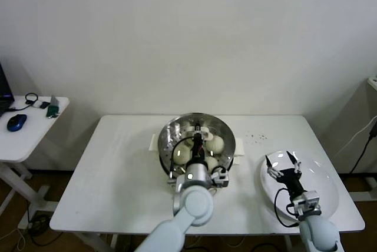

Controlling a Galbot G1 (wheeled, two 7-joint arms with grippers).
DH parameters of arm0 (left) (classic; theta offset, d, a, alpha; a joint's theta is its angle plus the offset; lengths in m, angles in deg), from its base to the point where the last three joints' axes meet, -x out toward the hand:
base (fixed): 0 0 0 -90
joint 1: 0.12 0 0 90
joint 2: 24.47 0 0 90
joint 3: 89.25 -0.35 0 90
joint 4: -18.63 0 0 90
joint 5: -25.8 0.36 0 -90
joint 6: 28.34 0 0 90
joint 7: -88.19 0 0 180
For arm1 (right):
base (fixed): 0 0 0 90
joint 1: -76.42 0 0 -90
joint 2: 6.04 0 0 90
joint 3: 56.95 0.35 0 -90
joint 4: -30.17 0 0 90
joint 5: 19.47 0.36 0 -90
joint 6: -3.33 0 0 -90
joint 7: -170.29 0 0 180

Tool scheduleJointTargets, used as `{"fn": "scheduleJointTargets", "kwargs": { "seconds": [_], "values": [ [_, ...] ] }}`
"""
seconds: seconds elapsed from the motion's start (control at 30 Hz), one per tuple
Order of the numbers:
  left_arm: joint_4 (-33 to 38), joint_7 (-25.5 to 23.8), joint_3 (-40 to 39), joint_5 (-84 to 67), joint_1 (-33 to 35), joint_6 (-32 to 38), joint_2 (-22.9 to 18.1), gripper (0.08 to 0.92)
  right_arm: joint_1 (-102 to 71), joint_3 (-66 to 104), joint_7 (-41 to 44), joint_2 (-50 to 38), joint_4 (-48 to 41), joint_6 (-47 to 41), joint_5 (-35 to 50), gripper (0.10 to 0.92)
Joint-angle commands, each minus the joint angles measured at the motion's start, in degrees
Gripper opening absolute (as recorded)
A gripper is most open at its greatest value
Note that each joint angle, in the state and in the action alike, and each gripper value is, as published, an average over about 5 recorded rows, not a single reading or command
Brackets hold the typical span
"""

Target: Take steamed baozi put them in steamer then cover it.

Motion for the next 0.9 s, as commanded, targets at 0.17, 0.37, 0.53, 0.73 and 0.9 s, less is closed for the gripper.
{"fn": "scheduleJointTargets", "kwargs": {
  "seconds": [0.17, 0.37, 0.53, 0.73, 0.9],
  "values": [
    [-0.44, -0.25, 0.53, -0.34, 0.55, -1.90, -0.12, 0.147, 0.00, 0.16, 0.22, 0.16, -0.03, 0.05, -0.12, 0.823],
    [0.61, -0.46, 0.88, -1.06, 1.11, -1.66, -0.03, 0.165, 0.03, 0.42, 0.76, 0.00, 0.01, 0.25, 0.22, 0.823],
    [3.64, -0.54, 0.47, -2.08, 1.65, -2.04, 0.84, 0.291, 0.00, 0.67, 1.10, -0.10, 0.27, -0.45, 1.98, 0.823],
    [8.87, -0.49, -0.29, -4.26, 2.54, -2.68, 2.56, 0.464, -0.07, 0.83, 1.39, -0.21, 0.21, -0.72, 1.98, 0.823],
    [13.02, 0.60, -0.32, -7.05, 3.26, -2.79, 4.23, 0.611, -0.08, 0.99, 1.57, -0.33, 0.17, -0.89, 1.95, 0.823]
  ]
}}
